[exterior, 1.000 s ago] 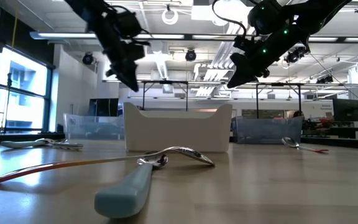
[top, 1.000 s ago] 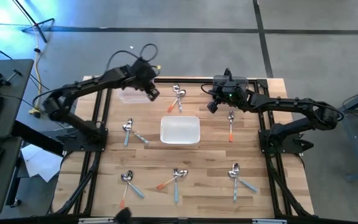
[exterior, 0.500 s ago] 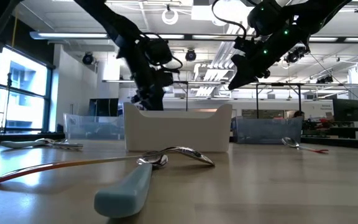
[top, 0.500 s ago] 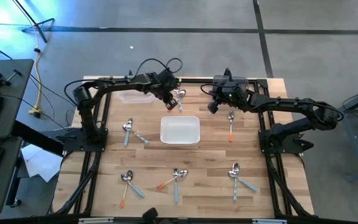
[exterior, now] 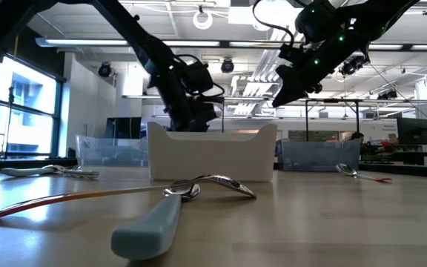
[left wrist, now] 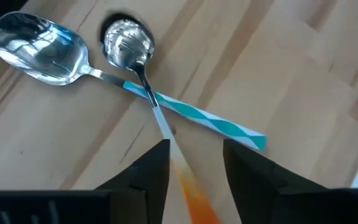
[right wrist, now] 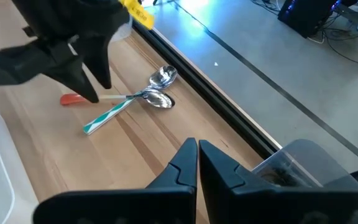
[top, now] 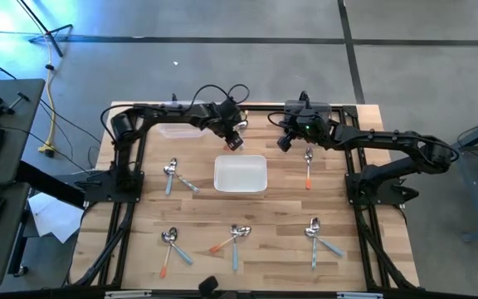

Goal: Sort silverware by color (type)
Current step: Put the orange spoon into the transparent bin

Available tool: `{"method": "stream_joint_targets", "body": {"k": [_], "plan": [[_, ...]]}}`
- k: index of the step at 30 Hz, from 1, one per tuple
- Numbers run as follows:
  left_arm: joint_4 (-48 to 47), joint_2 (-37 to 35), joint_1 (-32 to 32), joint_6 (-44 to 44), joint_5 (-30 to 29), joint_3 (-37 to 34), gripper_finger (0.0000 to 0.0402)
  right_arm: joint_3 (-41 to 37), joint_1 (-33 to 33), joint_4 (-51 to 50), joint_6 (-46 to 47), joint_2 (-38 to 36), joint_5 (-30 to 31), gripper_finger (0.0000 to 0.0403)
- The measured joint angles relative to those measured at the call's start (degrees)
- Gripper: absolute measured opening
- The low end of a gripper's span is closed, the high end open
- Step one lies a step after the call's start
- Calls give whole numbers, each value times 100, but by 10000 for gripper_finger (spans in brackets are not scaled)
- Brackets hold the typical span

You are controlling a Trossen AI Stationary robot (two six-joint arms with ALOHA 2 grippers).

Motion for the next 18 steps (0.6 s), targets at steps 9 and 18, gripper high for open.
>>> {"method": "stream_joint_targets", "body": {"k": [9, 18], "plan": [[76, 107, -4, -8, -708, -2, 147, 0, 0, -4, 0, 0, 0, 0], [168, 194, -4, -16, -594, -9, 140, 0, -2, -7, 0, 0, 0, 0]]}}
